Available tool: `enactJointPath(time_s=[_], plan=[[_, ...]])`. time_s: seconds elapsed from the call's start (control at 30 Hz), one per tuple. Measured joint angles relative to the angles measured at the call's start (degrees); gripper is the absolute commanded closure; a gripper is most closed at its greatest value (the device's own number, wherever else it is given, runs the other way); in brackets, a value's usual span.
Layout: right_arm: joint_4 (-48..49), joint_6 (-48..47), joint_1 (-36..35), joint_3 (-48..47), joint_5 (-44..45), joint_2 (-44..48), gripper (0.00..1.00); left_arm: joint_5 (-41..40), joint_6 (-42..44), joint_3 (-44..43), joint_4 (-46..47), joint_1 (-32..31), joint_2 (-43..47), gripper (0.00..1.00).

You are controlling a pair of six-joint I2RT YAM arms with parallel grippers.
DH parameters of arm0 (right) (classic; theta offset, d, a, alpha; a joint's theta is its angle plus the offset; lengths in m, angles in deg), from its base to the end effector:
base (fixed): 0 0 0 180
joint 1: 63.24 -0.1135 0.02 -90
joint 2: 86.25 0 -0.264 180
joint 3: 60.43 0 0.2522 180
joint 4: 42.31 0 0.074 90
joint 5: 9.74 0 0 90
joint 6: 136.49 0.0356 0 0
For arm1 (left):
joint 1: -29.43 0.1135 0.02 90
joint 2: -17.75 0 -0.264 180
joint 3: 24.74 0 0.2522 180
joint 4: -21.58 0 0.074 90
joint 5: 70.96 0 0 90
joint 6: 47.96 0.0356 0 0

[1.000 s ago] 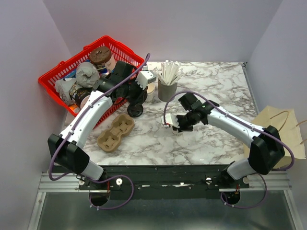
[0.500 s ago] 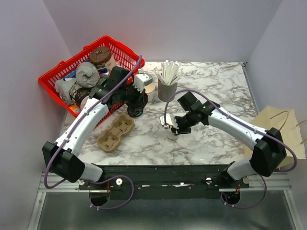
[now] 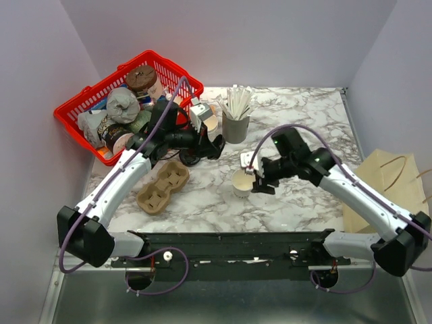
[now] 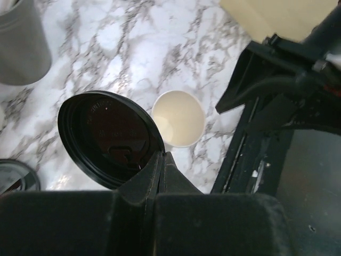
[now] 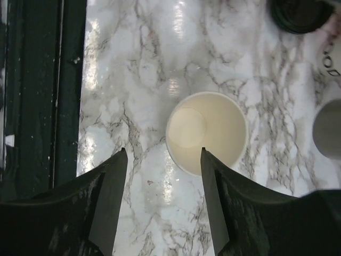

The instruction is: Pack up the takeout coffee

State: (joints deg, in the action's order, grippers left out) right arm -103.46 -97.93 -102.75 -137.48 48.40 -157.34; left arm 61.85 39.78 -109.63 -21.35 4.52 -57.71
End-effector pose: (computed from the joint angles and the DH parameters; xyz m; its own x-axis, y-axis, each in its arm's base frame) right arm 0.1769 0.1702 0.3039 0.2095 -0.6881 -0.6947 -0.9771 -0.1195 -0.1762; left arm 0.2492 -0.1424 0.3551 -0.5327 0.2155 -0.8184 0.8026 0.4355 -0.4077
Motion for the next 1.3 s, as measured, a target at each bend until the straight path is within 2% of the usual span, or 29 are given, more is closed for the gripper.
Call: enactJointPath(time_s=[0.07,0.13,0.27,0.37,0.57,0.77,1.3], plan=[[1.4,5.7,2.7,-0.7,-0.7,2.9,0.33,3.5,-4.1,3.1,5.9,-0.2,0.7,1.0],[2.7,13.7,9.0,-2.6,-2.3,4.1,0.33,6.0,-8.9,5.9,12.3,-0.6,1.0,1.0],[6.0,28.0,22.4,-6.1,-8.9,1.7,0.32,10.2,-19.5,10.8,27.1,-1.6,0.2,1.0],[10.0,37.0,28.5,-4.1,-14.6,-0.3,0.3,11.8,-25.6,13.3,36.2,-2.3,-0.9,1.0],[15.8,46.3,29.1,3.4,-22.9,-0.5,0.28,14.3,-34.9,18.4,50.0,-4.4,-3.0,1.0],[18.6,48.1,29.0,6.1,-26.1,-0.5,0.28,15.0,-40.8,23.5,59.6,-7.5,-3.7,1.0],[20.7,47.5,29.0,7.3,-26.3,-0.5,0.28,13.1,-44.0,25.7,64.3,-9.7,-10.0,1.0]])
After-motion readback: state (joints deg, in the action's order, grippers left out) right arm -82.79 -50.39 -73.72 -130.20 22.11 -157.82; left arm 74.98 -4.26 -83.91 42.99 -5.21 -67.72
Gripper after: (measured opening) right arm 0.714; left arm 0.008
